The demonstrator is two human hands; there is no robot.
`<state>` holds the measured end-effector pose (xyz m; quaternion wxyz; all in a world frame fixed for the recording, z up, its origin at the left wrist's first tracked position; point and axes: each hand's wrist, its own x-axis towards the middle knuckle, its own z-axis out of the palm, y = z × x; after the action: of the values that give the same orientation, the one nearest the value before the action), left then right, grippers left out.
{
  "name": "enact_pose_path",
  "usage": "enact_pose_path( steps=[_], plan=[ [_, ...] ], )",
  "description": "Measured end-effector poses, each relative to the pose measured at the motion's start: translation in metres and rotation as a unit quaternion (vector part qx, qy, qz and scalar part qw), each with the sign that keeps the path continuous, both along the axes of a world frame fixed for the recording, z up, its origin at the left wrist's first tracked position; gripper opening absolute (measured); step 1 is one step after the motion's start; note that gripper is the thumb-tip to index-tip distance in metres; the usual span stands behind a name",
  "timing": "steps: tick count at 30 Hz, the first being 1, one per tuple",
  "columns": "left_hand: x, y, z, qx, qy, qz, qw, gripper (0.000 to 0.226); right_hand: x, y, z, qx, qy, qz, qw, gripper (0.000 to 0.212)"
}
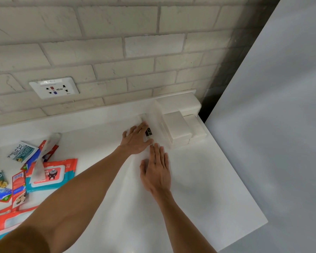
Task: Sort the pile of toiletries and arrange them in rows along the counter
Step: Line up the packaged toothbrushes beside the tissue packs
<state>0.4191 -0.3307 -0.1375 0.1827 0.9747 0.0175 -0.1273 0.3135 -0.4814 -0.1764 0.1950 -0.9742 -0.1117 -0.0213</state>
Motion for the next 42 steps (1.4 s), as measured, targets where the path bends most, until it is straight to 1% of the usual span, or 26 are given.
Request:
enact_pose_path(
  steps=[4, 9, 12, 19, 23, 26, 29, 33, 36, 38, 42],
  plan=[
    [-0.001, 0.001, 0.002, -0.002, -0.008, -0.006, 1.000, 0.081, 0.000, 0.000, 0.002, -0.004, 0.012, 0.003, 1.000, 0.072],
    [-0.008, 0.007, 0.004, -0.027, -0.036, -0.015, 0.999, 0.081, -0.001, -0.001, 0.007, 0.000, 0.014, 0.004, 1.000, 0.072],
    [-0.028, 0.015, 0.012, -0.020, -0.067, -0.023, 0.997, 0.075, -0.004, -0.001, 0.009, -0.008, 0.013, 0.006, 1.000, 0.073],
    [-0.107, 0.048, 0.041, -0.032, -0.134, 0.005, 0.990, 0.055, -0.033, 0.003, 0.010, -0.021, 0.034, 0.006, 0.999, 0.071],
    [-0.162, 0.080, 0.053, -0.055, -0.141, 0.039, 0.988, 0.046, -0.075, 0.018, 0.014, 0.014, 0.027, -0.014, 0.999, 0.070],
    [-0.204, 0.107, 0.062, -0.071, -0.122, 0.072, 0.987, 0.042, -0.112, 0.033, 0.019, 0.071, 0.051, -0.037, 0.995, 0.069],
    [-0.244, 0.138, 0.072, -0.075, -0.099, 0.108, 0.986, 0.039, -0.147, 0.058, 0.029, 0.121, 0.070, -0.043, 0.989, 0.064],
    [-0.291, 0.175, 0.077, -0.080, -0.088, 0.135, 0.984, 0.035, -0.184, 0.096, 0.039, 0.152, 0.073, -0.041, 0.985, 0.057],
    [-0.320, 0.205, 0.073, -0.080, -0.096, 0.153, 0.980, 0.034, -0.209, 0.131, 0.046, 0.149, 0.085, -0.029, 0.985, 0.055],
    [-0.327, 0.222, 0.068, -0.088, -0.100, 0.189, 0.973, 0.033, -0.223, 0.153, 0.048, 0.135, 0.099, -0.017, 0.986, 0.056],
    [-0.318, 0.245, 0.065, -0.164, -0.144, 0.279, 0.935, 0.025, -0.238, 0.184, 0.042, 0.076, 0.137, 0.006, 0.988, 0.059]
  ],
)
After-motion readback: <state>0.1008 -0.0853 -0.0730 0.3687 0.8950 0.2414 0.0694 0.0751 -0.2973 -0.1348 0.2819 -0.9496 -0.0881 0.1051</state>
